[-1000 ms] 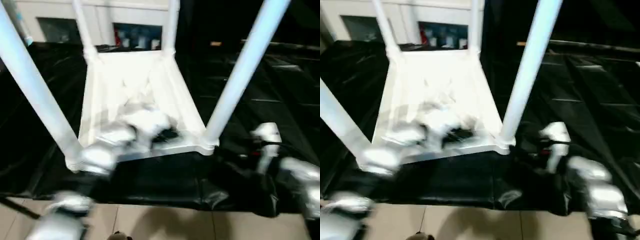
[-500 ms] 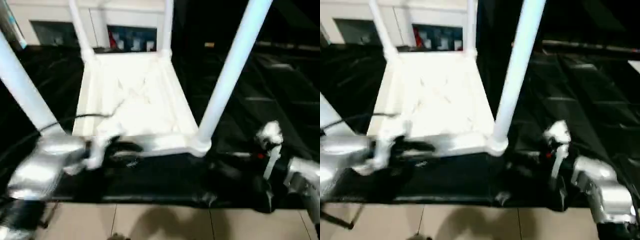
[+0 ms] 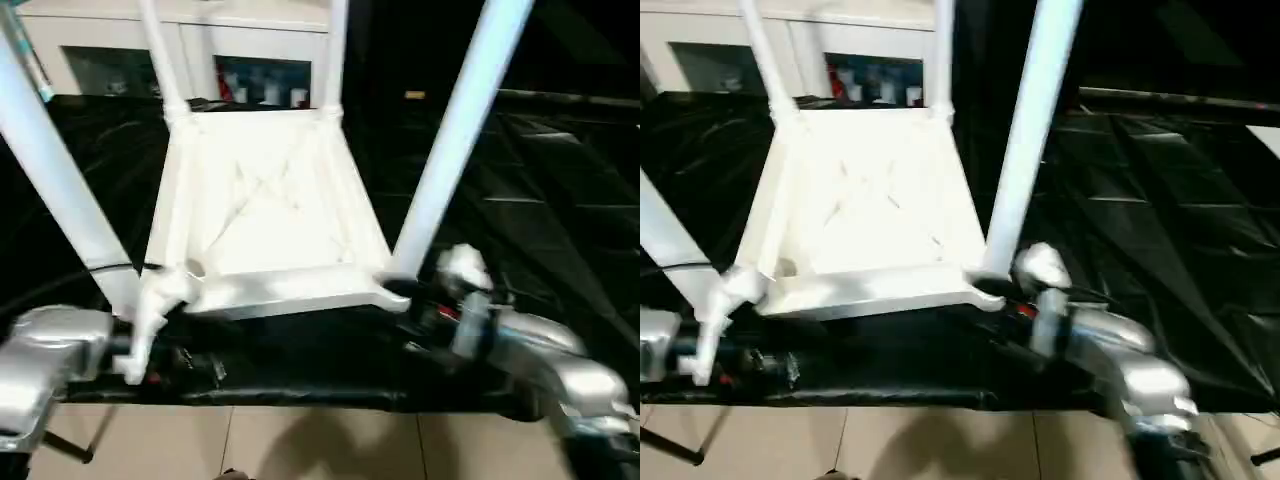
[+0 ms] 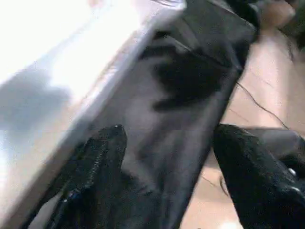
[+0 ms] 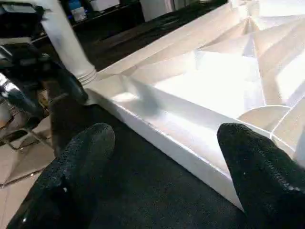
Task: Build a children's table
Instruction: Rotate table base
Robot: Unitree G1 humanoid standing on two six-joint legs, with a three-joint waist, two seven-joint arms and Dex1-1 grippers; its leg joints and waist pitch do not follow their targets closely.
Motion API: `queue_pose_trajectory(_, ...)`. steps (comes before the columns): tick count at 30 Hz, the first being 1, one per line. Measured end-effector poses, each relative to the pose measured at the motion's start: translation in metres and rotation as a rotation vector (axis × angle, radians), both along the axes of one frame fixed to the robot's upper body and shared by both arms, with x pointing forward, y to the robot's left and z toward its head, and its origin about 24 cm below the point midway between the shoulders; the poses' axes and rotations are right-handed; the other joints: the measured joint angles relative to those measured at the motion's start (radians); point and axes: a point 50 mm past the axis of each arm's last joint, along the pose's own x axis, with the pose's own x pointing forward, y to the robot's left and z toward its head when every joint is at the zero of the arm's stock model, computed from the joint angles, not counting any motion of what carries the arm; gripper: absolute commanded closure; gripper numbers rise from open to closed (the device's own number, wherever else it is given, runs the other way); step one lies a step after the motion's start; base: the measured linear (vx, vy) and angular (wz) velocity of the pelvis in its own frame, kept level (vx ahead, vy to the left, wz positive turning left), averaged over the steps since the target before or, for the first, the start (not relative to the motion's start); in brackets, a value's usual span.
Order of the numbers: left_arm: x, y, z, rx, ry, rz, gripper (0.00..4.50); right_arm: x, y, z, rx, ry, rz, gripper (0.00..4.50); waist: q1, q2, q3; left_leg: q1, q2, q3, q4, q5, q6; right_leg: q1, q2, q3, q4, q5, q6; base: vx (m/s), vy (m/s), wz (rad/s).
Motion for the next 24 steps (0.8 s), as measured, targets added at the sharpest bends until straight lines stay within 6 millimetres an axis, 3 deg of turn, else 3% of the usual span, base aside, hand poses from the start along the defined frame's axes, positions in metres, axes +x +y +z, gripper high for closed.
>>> queue_pose_trajectory(5, -0.009, 0.019, 0.005, -0.003, 0.036, 0.044, 0.41, 0.009, 0.003, -0.008, -0.024, -0.001, -0.058, 0.66, -0.003, -0.001, 0.0, 0.001, 0.0, 0.0, 0.0, 0.0, 0.0, 0.0, 0.0, 0.001, 0.0, 0.0, 0.0, 0.0, 0.0, 0.0)
queue_pose_trajectory(7, -0.018, 0.023, 0.001, 0.009, 0.067, 0.031, 0.23, 0.022, 0.004, -0.009, -0.052, -0.028, -0.149, 0.66, -0.006, -0.001, 0.0, 0.002, -0.001, 0.0, 0.0, 0.0, 0.0, 0.0, 0.0, 0.001, 0.001, 0.0, -0.001, 0.0, 0.0, 0.0)
queue_pose_trajectory(13, -0.04, 0.041, -0.007, 0.066, 0.144, 0.032, 0.05, 0.057, -0.034, 0.004, -0.098, -0.096, -0.568, 0.66, -0.003, -0.001, 0.0, 0.002, -0.002, 0.0, 0.0, 0.0, 0.0, 0.001, 0.0, 0.002, 0.0, 0.001, 0.0, 0.0, 0.0, 0.0)
queue_pose_trajectory(16, -0.044, 0.051, -0.004, 0.082, 0.141, 0.058, 0.05, 0.059, -0.041, 0.008, -0.088, -0.109, -0.599, 0.66, -0.001, -0.004, -0.002, 0.003, -0.002, 0.001, -0.001, 0.0, 0.0, 0.003, 0.001, 0.002, 0.0, 0.0, 0.0, 0.0, 0.0, 0.0)
queue_pose_trajectory(20, -0.03, 0.056, 0.008, 0.073, -0.008, 0.091, 0.05, 0.048, -0.035, -0.006, -0.108, -0.073, -0.53, 0.66, 0.0, -0.007, -0.003, 0.003, -0.002, 0.0, -0.002, 0.0, 0.0, 0.003, 0.001, 0.002, -0.001, 0.0, 0.0, 0.0, 0.0, 0.0)
queue_pose_trajectory(24, 0.003, 0.033, 0.03, -0.073, -0.289, 0.119, 0.05, 0.04, -0.028, -0.024, -0.198, -0.021, -0.492, 0.66, 0.001, -0.01, -0.002, 0.002, -0.002, 0.0, 0.002, 0.0, 0.0, 0.004, 0.0, 0.003, 0.001, 0.001, -0.001, 0.0, 0.0, 0.0)
